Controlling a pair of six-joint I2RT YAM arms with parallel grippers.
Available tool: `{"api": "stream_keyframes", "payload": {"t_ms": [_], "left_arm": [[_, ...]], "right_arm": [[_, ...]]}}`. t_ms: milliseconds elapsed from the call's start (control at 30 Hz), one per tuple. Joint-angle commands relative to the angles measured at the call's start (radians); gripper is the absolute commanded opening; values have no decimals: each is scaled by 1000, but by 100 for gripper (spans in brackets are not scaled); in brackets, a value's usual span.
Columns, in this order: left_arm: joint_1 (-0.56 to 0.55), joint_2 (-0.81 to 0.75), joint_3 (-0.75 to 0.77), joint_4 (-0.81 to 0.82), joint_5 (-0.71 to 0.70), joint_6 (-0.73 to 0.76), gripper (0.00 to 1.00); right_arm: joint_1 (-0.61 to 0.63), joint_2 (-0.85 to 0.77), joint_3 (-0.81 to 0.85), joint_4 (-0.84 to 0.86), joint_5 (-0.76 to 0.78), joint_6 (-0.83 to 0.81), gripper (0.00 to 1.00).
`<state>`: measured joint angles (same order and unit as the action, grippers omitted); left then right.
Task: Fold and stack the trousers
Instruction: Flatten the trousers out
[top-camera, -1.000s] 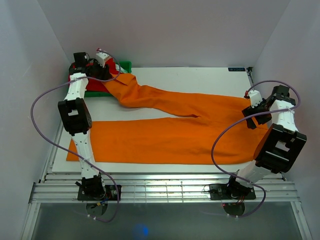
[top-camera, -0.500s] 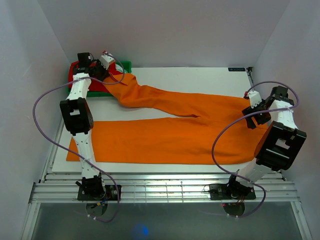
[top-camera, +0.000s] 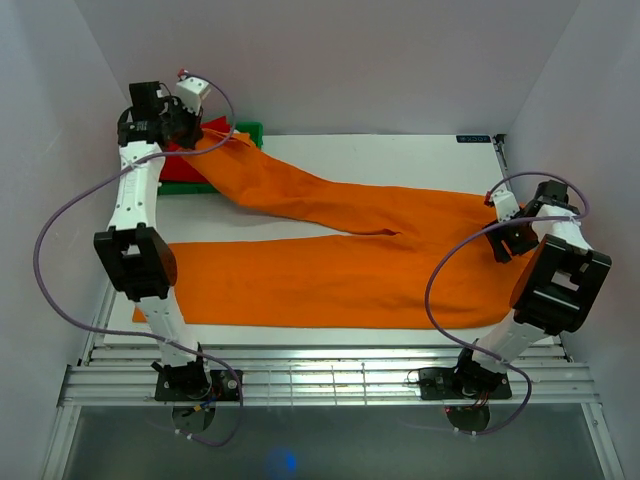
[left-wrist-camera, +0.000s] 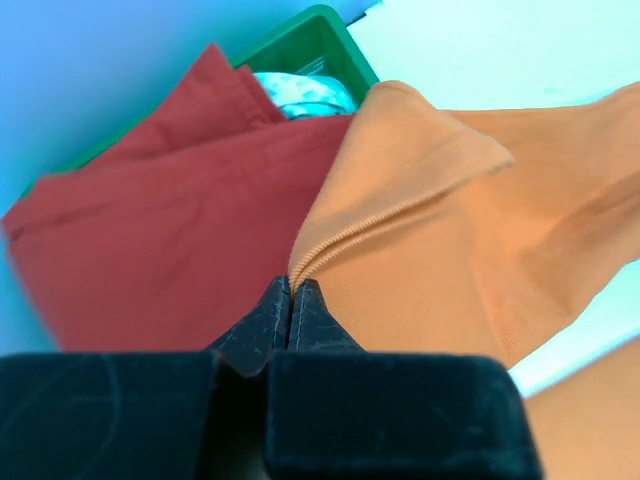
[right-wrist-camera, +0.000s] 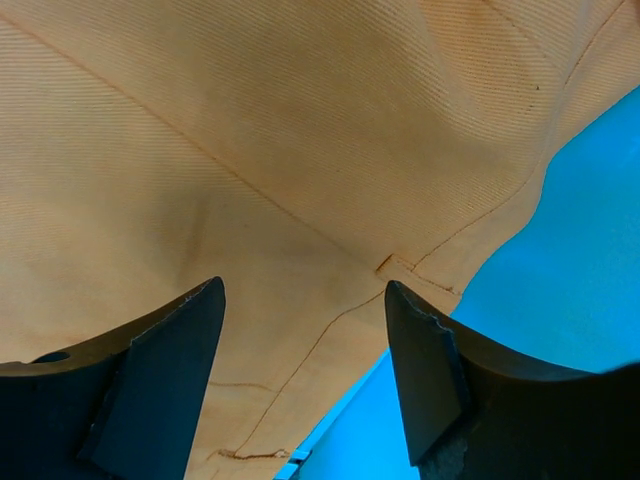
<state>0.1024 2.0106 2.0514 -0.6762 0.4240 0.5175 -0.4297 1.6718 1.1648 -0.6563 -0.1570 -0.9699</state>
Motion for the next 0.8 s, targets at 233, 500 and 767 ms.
{"api": "stream_keyframes", "payload": {"t_ms": [233,500,767], "left_arm": [[146,-400,-446,-99,-106,-346,0],[353,-426,-750,12,-39,-344,0],[418,-313,-875,101,-84,-209,0]], "right_arm": [[8,123,-46,124,120,5,62],[8,148,-186,218,255,-124,55],[2,56,-231,121,228,-245,48]]}}
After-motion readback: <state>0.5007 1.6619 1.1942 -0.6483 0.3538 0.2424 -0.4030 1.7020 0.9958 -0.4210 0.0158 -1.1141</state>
